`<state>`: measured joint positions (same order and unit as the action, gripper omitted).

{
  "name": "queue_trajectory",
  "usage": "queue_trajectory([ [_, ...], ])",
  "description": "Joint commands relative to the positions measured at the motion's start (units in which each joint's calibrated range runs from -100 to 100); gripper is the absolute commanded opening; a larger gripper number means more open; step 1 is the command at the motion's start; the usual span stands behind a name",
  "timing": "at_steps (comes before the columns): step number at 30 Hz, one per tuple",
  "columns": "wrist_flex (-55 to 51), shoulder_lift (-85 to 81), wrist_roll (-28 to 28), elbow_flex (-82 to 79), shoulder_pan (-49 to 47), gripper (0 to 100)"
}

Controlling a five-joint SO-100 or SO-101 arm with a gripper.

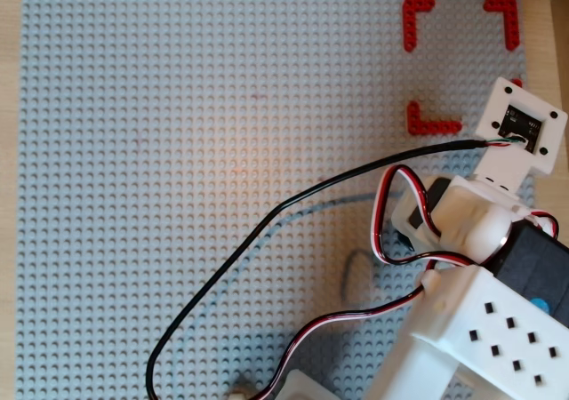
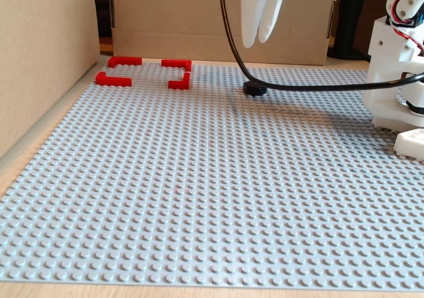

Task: Grab the Lego and store it in red box

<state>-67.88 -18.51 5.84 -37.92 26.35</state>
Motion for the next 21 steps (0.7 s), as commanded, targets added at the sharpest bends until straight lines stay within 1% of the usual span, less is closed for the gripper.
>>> queue_trajectory([
  [1, 1.8, 0.0, 0.4, -2.3, 0.0, 17],
  [7, 3.2, 0.2, 0.2, -4.6, -0.2, 17],
  [16, 8.0, 0.2, -0.2, -9.6, -3.7, 18],
  [21, 9.0, 1.6, 0.2, -9.6, -3.8, 18],
])
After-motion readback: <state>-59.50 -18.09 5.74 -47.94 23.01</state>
